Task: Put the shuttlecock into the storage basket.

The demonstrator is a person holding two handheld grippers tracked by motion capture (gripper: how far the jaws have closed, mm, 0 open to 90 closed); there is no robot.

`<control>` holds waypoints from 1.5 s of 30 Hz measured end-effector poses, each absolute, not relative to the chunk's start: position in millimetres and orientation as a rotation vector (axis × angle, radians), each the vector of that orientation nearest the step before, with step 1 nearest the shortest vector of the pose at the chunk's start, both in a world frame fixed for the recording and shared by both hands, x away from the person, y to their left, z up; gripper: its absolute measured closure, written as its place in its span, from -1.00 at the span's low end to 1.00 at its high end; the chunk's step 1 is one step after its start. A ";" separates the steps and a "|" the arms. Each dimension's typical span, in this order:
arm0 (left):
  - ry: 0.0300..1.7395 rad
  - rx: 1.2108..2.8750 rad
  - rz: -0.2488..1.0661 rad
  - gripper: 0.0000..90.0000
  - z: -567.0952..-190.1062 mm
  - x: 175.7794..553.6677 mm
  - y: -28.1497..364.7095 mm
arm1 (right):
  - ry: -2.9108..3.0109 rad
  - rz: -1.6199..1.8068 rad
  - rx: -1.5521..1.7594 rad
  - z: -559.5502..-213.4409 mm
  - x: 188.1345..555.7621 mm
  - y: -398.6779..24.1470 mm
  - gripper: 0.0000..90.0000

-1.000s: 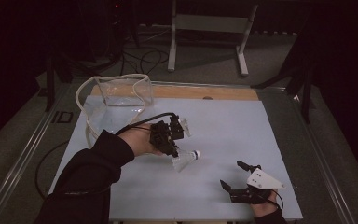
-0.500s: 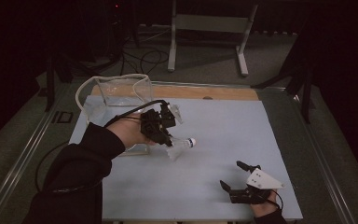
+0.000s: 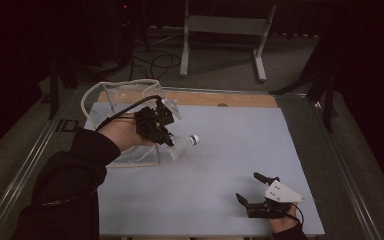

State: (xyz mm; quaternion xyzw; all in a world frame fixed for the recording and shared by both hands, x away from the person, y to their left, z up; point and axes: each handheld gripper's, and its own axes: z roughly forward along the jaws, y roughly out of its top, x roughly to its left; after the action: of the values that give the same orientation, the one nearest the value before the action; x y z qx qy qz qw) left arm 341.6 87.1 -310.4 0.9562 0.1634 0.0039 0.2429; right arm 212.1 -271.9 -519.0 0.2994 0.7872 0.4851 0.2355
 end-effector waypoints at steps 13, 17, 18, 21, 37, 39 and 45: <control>0.511 2.558 0.094 1.00 -291.7 343.3 117.9 | 2.166 1.331 0.828 -519.5 212.2 -271.5 -0.80; 0.539 2.547 0.132 1.00 -288.2 342.3 126.9 | 2.165 1.332 0.828 -519.5 212.3 -271.5 -0.80; 0.545 2.541 0.127 1.00 -287.4 342.4 129.5 | 2.165 1.330 0.828 -519.6 212.3 -271.1 -0.80; 0.562 2.527 0.137 1.00 -284.8 343.0 137.0 | 2.165 1.330 0.827 -519.7 212.4 -270.9 -0.80; 0.729 2.418 0.221 1.00 -274.3 346.5 181.8 | 2.167 1.330 0.833 -519.8 212.2 -270.6 -0.80; 0.752 2.409 0.240 1.00 -274.2 347.0 187.3 | 2.169 1.327 0.828 -520.0 212.4 -271.0 -0.80; 0.822 2.393 0.262 1.00 -279.0 349.3 202.3 | 2.171 1.327 0.829 -520.1 212.5 -270.8 -0.80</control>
State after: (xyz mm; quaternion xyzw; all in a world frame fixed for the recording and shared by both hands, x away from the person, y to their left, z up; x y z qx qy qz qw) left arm 349.3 202.3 -279.0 0.8990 0.3089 0.0984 0.2945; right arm 212.5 -270.8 -520.1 0.3016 0.7894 0.4824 0.2307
